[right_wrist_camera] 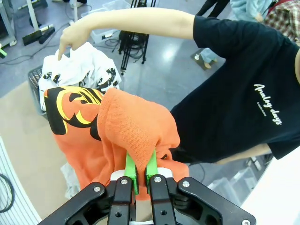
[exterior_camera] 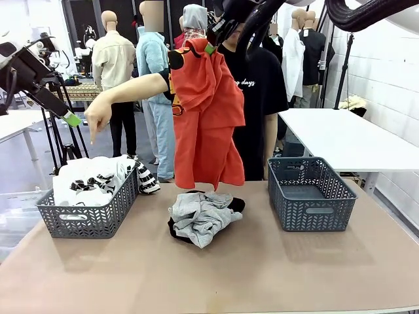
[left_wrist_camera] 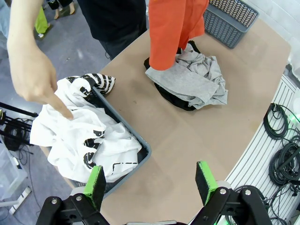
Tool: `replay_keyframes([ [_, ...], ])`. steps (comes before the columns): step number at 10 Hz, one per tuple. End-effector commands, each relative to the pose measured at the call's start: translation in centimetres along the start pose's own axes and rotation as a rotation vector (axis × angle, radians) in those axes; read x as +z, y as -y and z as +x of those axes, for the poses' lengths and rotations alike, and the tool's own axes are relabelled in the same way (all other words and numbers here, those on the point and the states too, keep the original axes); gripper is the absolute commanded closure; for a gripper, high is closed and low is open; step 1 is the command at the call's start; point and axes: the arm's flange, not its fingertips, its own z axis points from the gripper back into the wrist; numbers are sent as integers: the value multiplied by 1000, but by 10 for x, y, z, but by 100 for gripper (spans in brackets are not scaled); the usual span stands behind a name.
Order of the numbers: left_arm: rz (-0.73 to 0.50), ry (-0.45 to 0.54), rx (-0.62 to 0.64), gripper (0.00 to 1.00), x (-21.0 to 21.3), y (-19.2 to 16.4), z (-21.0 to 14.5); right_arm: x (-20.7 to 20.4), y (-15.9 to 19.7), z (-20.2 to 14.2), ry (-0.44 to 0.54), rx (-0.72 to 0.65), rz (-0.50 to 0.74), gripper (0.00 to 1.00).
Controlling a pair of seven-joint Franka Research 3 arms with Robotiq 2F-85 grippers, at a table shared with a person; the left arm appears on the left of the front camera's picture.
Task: Sort the tops and bottoms.
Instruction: Sort the clothes according to human instructions.
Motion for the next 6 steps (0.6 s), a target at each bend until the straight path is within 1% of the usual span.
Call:
replay_keyframes([
  [1,9,-3,10,0,1,1,1,4,-1,-1,4,-8,2,100],
  [6,9,-3,10,0,1,1,1,4,-1,-1,4,-8,2,100],
])
